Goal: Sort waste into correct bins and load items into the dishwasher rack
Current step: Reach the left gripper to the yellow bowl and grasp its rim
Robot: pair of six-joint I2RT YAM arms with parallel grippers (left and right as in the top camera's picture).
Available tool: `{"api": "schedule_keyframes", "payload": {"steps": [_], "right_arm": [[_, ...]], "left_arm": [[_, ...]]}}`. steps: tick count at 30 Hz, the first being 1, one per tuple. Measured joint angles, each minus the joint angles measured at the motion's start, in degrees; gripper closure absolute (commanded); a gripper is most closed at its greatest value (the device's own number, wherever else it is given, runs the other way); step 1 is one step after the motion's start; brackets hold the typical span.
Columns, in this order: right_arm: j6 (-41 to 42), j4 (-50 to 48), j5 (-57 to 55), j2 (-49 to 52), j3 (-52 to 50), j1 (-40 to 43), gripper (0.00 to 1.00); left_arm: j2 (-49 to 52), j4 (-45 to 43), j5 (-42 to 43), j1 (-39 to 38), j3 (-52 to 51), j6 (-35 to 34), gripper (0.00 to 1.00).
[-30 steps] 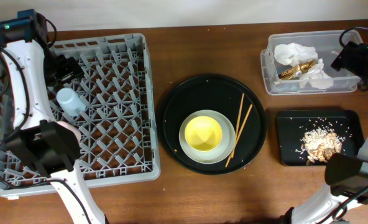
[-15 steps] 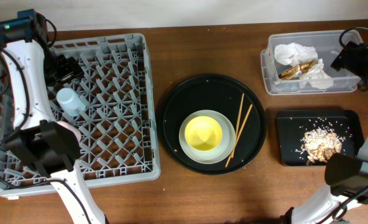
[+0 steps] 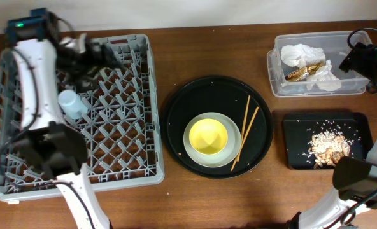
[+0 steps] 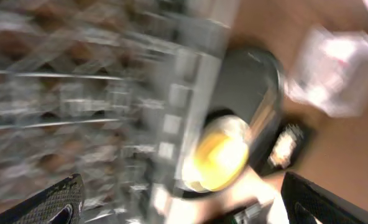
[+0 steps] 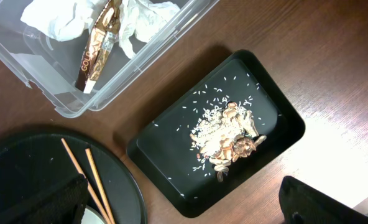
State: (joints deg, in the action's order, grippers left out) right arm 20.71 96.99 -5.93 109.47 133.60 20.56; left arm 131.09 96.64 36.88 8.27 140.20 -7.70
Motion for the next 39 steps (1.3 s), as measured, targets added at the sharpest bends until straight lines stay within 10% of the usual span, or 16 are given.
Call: {"api": "schedule_keyframes", "payload": {"steps": [9,12,17,39], "right_arm": [[-0.13,-0.02,0.02,0.00,0.00,0.00,0.01],[-0.15,-0.02,0.02,0.00,0.00,0.00,0.01],[-0.15,0.00,0.00,0.00,0.00,0.00,0.02],[-0.15,-0.02,0.02,0.00,0.00,0.00,0.01]], "left_arm": [[0.00,-0.17,-7.52,-29.83,-0.09,3.06,0.02],[0.00,-0.22,-15.47,-41.68,-0.13,3.48,0.23],[0.52,-1.90,-28.33,-55.95,-0.22,-0.33,0.28],[12.90,-7.76,-38.36,-60.06,-0.50,-9.49,0.59]]}}
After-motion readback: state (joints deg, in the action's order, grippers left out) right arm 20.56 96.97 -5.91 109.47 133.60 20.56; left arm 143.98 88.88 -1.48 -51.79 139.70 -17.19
